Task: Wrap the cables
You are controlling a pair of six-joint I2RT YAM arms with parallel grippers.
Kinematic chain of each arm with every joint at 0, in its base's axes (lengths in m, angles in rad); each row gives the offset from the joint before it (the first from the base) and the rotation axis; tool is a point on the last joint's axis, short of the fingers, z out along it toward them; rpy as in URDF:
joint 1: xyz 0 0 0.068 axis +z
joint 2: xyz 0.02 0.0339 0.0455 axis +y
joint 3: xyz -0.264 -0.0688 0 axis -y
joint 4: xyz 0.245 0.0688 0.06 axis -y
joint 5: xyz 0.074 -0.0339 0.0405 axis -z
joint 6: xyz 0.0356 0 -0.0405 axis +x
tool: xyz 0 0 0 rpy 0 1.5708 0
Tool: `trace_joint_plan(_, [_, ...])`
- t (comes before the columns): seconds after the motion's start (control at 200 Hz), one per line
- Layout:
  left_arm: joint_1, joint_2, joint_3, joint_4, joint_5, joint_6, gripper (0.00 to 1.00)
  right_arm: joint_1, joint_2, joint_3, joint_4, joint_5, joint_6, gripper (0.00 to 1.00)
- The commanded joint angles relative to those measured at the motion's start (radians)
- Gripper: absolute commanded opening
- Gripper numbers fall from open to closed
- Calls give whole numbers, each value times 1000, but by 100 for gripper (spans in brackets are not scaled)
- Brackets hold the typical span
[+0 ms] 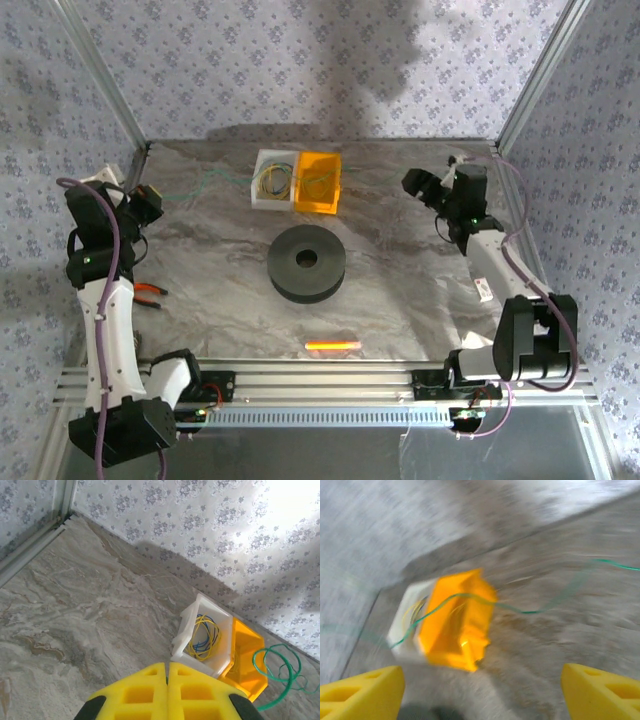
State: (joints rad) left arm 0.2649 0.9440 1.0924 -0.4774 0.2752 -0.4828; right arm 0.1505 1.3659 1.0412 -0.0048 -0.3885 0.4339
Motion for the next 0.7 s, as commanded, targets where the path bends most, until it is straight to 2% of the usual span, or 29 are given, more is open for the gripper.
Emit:
trace_joint_plan(0.0, [-11,-12,29,-16,-9,-4,0,181,0,171,-216,-214,-407,88])
trace_joint_plan(0.125, [-13,-13,30,-20,-3,0,0,406,84,318,-283,-107,-661,92])
trace_joint_plan(0.33, [-16,-22,30,-31,-1,3,0,617,317,582,-284,-2,-859,92])
trace_joint_plan(0.51, [-16,-31,34,-35,1,-1,0,691,576,868,-320,78,-938,88])
trace_joint_plan(0.695, [-24,-36,22,-23,27,-20,0,695,743,1029,-284,31,-903,85])
